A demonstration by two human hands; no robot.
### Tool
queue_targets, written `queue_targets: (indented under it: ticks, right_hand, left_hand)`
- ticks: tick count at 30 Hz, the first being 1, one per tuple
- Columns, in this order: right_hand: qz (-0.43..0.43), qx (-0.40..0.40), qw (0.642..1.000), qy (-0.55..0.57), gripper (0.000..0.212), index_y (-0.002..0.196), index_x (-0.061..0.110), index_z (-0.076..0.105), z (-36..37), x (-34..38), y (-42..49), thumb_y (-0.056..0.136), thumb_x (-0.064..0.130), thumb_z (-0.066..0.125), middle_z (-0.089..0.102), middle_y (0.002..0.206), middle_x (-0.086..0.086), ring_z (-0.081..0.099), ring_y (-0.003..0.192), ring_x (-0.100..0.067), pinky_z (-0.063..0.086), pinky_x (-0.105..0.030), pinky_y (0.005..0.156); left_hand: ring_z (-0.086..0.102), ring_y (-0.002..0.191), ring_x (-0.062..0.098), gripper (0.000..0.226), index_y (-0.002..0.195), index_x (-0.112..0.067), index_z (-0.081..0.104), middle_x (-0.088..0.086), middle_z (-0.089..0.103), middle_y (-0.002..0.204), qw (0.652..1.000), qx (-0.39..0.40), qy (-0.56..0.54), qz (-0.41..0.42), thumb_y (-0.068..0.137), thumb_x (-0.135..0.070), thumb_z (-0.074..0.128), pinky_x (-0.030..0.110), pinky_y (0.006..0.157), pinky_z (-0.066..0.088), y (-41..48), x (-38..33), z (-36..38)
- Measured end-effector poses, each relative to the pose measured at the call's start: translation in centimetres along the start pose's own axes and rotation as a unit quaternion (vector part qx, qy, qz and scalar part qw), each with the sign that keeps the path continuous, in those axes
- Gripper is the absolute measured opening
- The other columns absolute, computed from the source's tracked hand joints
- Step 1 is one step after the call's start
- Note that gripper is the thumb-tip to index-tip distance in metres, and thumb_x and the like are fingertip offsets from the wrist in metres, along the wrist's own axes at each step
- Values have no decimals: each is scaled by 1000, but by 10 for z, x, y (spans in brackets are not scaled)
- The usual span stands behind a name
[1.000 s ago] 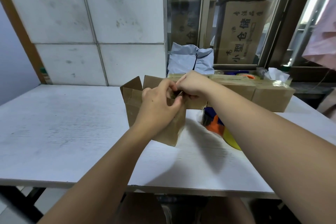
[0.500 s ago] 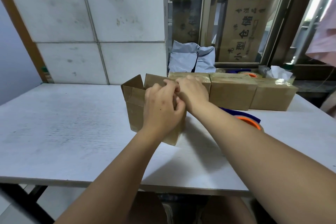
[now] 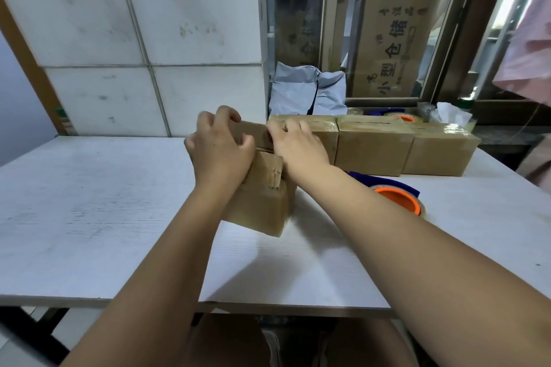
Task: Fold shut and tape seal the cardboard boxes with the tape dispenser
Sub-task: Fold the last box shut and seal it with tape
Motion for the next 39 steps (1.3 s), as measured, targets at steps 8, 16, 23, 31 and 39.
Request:
queue_targets:
  ticks: [8,16,23,31,39]
  right_hand:
    - [-5,7,1000,24,39,133,17,36,1,-1,-1,98,33,46,39,130,-15,34,123,-32,40,-40,83]
    - [2,-6,999,32,39,132,17,37,-1,-2,-3,97,31,48,40,130,-14,35,122,-31,41,-39,81]
    - [7,-4,995,95,30,124,19,43,5,-6,1,97,30,50,43,124,-12,41,116,-29,44,-39,78]
    - [74,-113,908,396,20,102,18,65,4,-35,-17,98,28,48,54,109,0,52,97,-15,42,-28,79]
    - [190,-148,740,628,22,92,18,55,6,-68,-37,97,38,47,68,101,0,60,101,-21,49,-41,91]
  left_hand:
    - [11,142,24,65,138,-23,30,5,7,156,979,-54,-41,-192,80,-23,58,42,113,7,-13,41,-12]
    - [55,101,16,32,118,-26,50,-4,61,108,974,29,-147,-170,86,-23,50,28,80,41,-11,43,-10]
    - [56,79,4,28,98,-29,63,-11,60,84,971,213,-47,-99,86,-54,55,25,63,40,8,43,-8]
    - [55,83,10,16,97,-32,64,-10,56,84,944,116,-272,-144,84,-27,70,21,66,44,-15,65,1]
    - [50,106,10,19,100,-29,57,-8,53,110,970,52,-195,-133,85,-26,69,6,76,35,-40,34,9]
Point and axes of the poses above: each hand's wrist, its own y-axis towards the middle knuckle, its own z-axis out of the palm, x = y × z, the point moved 9 cm from there along y, towards the middle knuckle
